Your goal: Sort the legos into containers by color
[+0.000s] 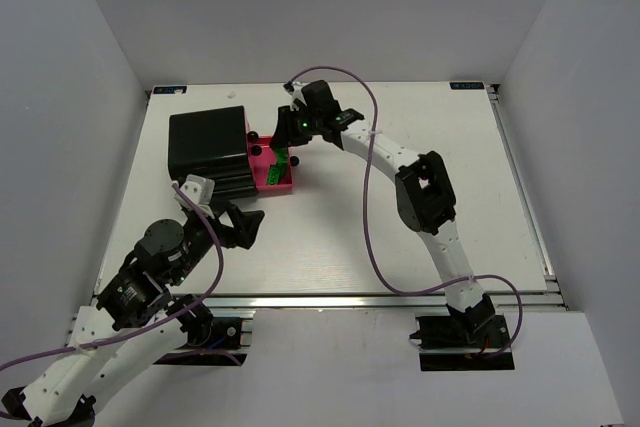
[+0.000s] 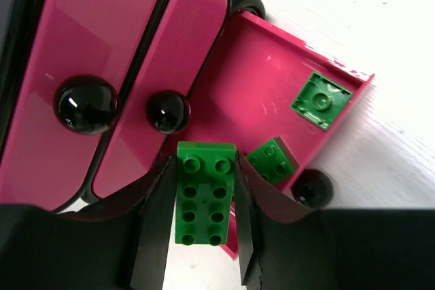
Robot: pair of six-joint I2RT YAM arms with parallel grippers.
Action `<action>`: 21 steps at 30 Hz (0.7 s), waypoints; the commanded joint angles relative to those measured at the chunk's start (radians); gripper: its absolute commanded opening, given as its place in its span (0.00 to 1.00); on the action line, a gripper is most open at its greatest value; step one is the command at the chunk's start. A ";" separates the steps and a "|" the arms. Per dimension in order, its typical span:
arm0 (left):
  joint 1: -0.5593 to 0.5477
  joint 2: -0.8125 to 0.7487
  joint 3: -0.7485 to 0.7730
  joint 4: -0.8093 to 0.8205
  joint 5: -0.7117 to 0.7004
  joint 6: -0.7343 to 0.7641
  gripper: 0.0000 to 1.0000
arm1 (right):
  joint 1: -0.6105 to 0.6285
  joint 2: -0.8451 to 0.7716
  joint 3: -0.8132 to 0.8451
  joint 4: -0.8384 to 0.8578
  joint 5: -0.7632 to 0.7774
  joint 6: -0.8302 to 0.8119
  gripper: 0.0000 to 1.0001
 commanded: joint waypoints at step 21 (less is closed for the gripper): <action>0.004 -0.040 -0.001 -0.003 -0.024 -0.008 0.98 | -0.067 -0.113 -0.086 0.099 0.073 -0.088 0.00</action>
